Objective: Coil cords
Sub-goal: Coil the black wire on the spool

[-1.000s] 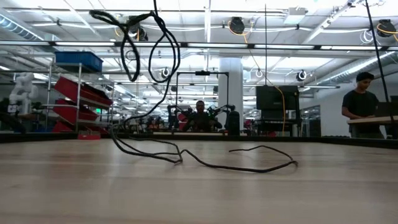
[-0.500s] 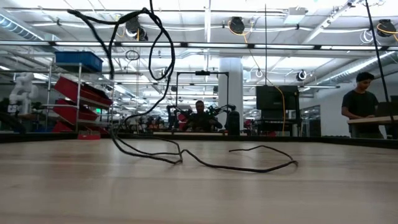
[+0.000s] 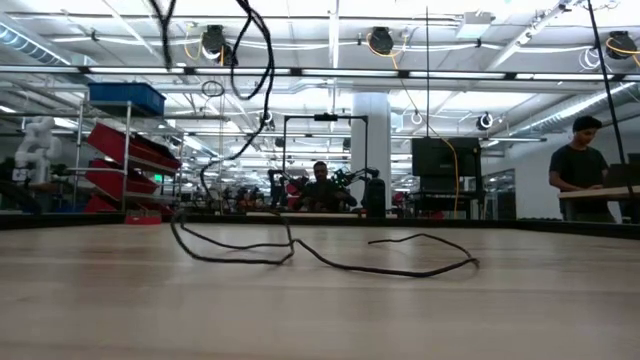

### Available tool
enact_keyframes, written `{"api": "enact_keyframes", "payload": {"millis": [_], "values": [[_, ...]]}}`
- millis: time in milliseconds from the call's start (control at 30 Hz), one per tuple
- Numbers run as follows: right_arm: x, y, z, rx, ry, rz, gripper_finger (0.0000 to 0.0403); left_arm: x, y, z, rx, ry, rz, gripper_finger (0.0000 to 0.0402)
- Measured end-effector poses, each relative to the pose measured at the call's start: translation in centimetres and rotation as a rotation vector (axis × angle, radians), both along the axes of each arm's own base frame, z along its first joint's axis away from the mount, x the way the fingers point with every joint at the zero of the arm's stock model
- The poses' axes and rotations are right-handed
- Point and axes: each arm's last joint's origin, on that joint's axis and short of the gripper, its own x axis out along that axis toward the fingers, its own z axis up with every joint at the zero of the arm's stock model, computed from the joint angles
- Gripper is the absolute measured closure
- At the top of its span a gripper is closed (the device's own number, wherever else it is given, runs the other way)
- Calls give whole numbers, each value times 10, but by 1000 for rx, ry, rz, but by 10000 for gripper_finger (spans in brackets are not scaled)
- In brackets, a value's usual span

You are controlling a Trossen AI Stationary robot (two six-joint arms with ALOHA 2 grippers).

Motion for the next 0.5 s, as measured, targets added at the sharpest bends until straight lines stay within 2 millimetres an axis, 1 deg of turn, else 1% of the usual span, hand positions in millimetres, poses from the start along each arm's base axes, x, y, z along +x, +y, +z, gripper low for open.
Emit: {"api": "enact_keyframes", "payload": {"millis": [67,133,300,400,500], "values": [[0,13,-10,11,33,-21,309,-5,0,3,-13,-10,-13,398],[5,28,-25,8,37,-41,310,-8,-2,5,-21,-16,-26,398],[29,63,-70,16,-51,-85,311,-12,-4,6,-17,-18,-43,398],[45,77,-101,-9,-120,-198,307,-14,-5,7,-8,-26,-50,398],[61,88,-130,-36,-145,-234,298,-14,-6,7,-3,-26,-51,398]]}}
